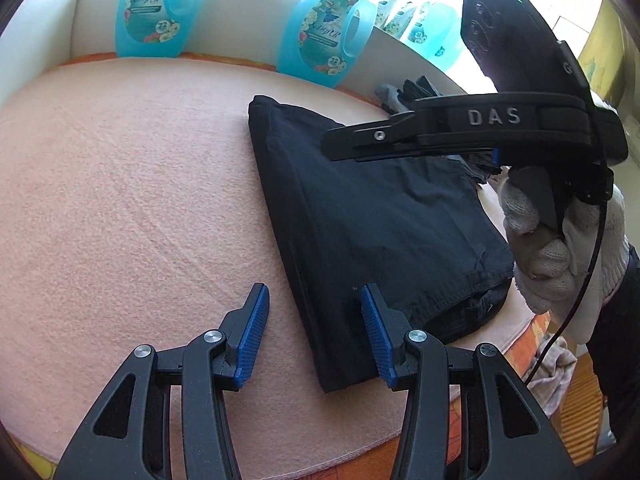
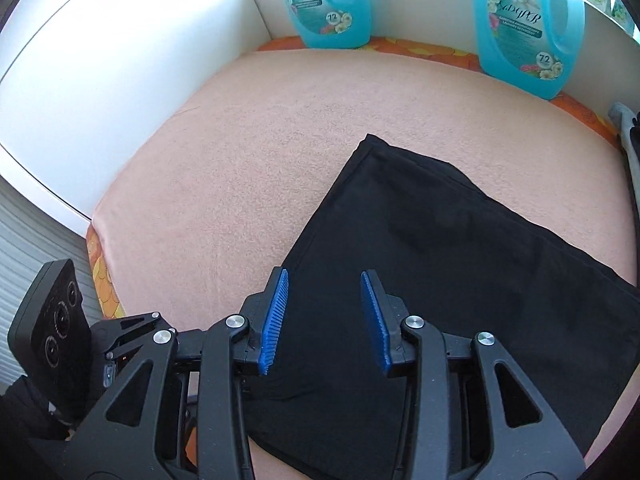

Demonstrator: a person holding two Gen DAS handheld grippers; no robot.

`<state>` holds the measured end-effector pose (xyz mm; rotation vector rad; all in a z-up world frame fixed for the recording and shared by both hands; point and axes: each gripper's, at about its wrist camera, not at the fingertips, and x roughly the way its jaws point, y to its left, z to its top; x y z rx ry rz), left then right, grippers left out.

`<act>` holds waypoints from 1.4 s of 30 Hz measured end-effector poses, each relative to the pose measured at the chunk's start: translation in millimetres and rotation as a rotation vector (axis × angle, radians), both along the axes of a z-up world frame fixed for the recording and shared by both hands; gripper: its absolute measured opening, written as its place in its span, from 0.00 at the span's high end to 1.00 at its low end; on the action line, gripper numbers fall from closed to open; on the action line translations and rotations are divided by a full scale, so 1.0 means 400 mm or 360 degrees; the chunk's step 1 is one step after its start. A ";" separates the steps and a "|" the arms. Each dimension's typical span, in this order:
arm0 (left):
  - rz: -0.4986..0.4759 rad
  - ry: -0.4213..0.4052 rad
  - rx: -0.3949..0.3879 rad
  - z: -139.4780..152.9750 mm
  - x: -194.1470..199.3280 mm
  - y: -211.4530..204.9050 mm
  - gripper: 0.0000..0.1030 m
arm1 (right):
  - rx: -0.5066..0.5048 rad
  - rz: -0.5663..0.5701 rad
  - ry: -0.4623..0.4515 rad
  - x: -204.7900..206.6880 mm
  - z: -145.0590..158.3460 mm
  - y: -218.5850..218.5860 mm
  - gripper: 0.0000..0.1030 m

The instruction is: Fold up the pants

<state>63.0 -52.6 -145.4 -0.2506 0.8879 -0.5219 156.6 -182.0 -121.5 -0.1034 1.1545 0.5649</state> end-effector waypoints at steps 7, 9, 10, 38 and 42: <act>-0.0004 0.0000 -0.0082 -0.007 0.000 0.015 0.56 | -0.0213 0.0000 0.0062 0.053 -0.031 0.098 0.61; -0.0007 0.0004 -0.0106 -0.008 0.000 0.019 0.56 | -0.0277 -0.0009 0.0089 0.064 -0.043 0.120 0.61; -0.0011 0.0008 -0.0124 -0.009 0.000 0.022 0.57 | -0.0311 -0.0011 0.0105 0.069 -0.049 0.129 0.61; 0.0046 0.0122 -0.0276 -0.011 0.029 -0.027 0.45 | -0.0223 -0.0074 0.0031 0.030 0.000 0.103 0.95; 0.0024 0.0037 -0.0286 0.006 0.023 -0.052 0.63 | -0.0133 -0.0085 -0.0031 0.019 0.046 0.081 0.99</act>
